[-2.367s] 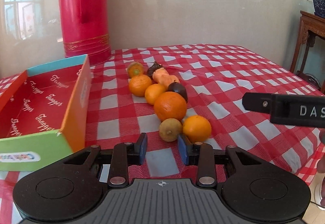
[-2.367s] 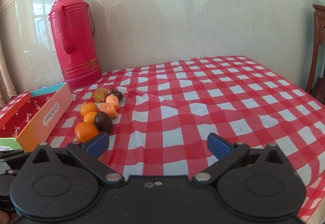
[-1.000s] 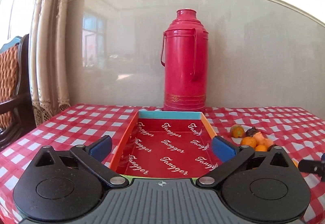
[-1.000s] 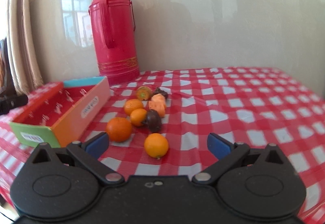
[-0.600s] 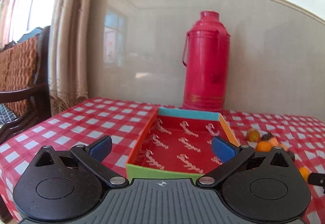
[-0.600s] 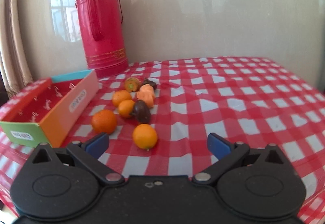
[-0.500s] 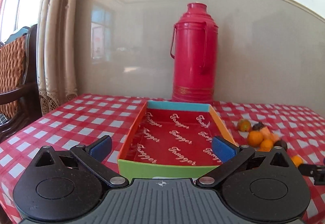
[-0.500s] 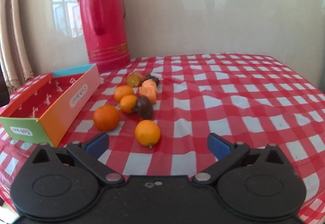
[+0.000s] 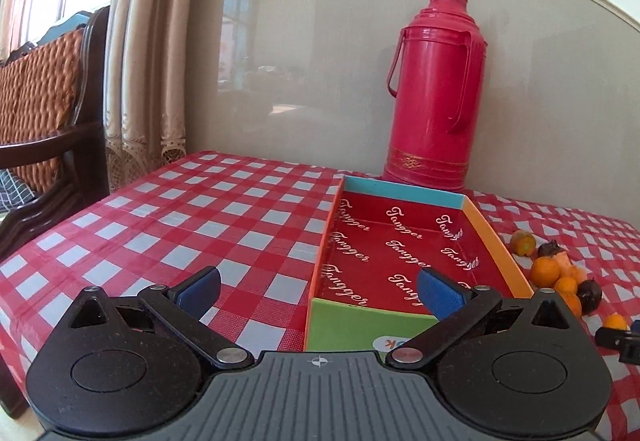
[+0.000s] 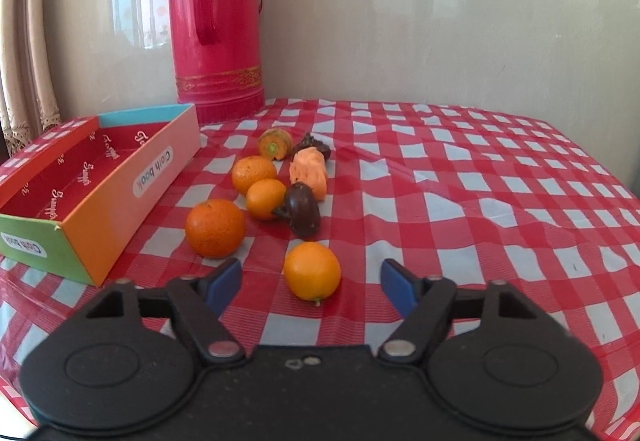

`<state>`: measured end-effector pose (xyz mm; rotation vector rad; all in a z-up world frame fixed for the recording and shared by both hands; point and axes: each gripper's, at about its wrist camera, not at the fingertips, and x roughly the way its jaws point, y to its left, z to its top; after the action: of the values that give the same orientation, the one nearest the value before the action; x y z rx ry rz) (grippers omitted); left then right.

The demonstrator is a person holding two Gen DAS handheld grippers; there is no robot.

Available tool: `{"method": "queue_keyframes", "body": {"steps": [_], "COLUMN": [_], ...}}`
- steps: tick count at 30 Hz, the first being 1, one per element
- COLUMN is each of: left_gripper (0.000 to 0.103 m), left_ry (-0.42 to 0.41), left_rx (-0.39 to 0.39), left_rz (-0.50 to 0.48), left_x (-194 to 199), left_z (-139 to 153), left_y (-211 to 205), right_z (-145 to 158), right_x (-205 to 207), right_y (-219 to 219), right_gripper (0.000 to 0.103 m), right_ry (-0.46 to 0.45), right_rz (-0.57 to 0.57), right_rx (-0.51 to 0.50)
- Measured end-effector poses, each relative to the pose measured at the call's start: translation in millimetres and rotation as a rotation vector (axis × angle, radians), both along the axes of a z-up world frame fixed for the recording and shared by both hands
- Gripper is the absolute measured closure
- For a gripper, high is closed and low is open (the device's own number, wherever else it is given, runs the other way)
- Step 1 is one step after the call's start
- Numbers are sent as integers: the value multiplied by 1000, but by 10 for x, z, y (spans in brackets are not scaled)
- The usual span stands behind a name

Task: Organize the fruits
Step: 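Grasp the small orange with the right tool and lift it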

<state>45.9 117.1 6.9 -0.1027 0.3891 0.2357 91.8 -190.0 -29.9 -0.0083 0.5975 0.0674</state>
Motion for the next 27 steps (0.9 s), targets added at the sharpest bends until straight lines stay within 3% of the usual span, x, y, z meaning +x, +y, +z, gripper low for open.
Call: {"method": "queue_keyframes", "body": {"steps": [3, 5, 13, 27], "left_gripper": [0, 0, 0, 0], "left_ry": [-6, -6, -16, 27], "left_rx": [34, 44, 36, 105], "left_rz": [13, 17, 30, 46], "left_x": [-18, -28, -86, -196], "left_z": [12, 11, 20, -82], "left_y": [0, 12, 157, 438], "right_z": [-20, -42, 86, 335], "right_x": [38, 66, -48, -149], "right_y": [31, 38, 177, 754], "right_gripper": [52, 81, 80, 80], "right_ry": [11, 31, -67, -260], "right_rz": [-7, -10, 19, 136], "right_rx": [-15, -14, -25, 66]}}
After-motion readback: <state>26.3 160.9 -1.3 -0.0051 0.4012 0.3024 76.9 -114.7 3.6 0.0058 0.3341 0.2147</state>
